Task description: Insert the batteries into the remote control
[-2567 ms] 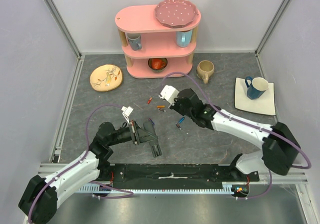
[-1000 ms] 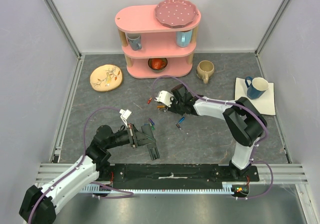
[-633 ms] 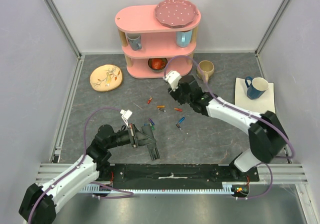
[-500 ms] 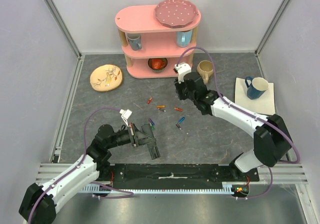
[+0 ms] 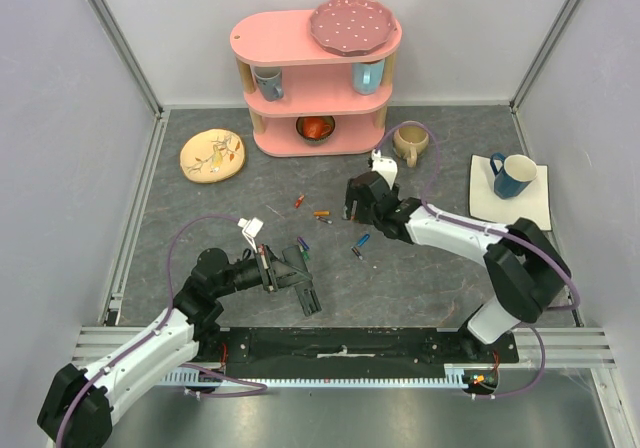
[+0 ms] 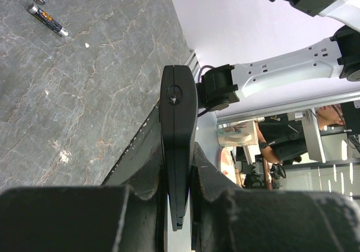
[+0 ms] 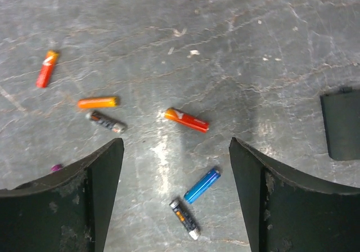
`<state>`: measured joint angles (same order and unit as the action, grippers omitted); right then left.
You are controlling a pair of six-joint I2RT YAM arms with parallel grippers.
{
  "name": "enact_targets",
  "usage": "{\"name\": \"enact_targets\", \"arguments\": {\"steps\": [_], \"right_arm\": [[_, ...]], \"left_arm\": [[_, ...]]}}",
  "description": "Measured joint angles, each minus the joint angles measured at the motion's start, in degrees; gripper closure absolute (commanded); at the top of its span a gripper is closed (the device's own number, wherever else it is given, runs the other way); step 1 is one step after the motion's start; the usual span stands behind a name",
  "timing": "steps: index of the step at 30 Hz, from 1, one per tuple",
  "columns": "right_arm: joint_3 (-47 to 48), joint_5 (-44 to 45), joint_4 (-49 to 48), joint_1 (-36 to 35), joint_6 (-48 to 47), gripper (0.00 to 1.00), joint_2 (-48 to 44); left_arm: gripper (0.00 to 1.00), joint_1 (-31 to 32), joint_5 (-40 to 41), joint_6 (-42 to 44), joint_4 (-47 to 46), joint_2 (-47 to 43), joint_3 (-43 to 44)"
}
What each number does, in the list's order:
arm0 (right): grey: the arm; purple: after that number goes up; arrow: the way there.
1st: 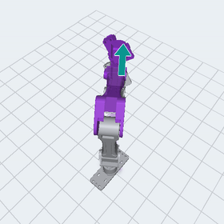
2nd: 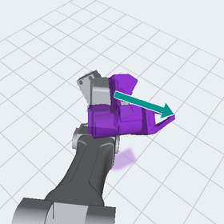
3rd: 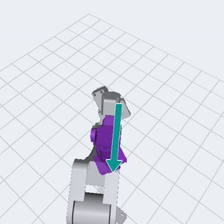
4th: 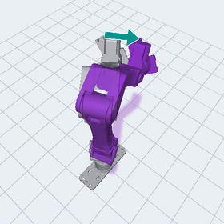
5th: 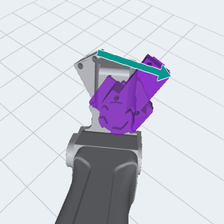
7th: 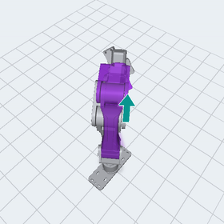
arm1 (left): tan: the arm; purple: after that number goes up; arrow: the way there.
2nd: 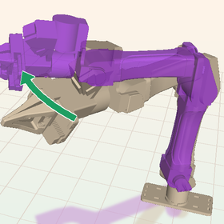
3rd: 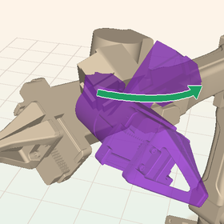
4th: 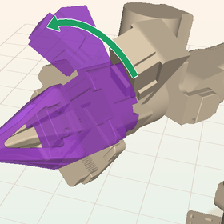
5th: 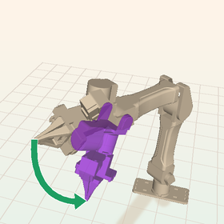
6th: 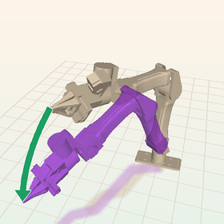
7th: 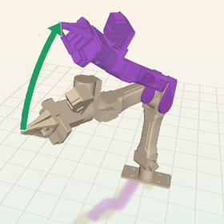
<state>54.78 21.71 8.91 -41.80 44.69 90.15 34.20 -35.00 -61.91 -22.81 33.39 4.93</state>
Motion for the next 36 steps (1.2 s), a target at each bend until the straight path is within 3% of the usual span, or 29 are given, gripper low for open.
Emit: {"name": "enact_targets", "arguments": {"steps": [10, 18, 36], "right_arm": [[3.1, 6.2, 3.1, -1.0, 9.8, 0.27, 8.9], [8.0, 7.9, 3.8, -2.7, 10.9, 0.27, 13.1], [9.4, 10.5, 7.7, -2.7, 12.3, 0.29, 17.2]], "left_arm": [[0.98, 0.0, 0.6, 0.0, 0.5, -0.1, -0.1], [0.98, 0.0, 0.7, 0.0, 2.0, -0.9, -0.1], [0.98, 0.0, 1.0, 0.1, 3.0, -0.9, -0.1]]}}
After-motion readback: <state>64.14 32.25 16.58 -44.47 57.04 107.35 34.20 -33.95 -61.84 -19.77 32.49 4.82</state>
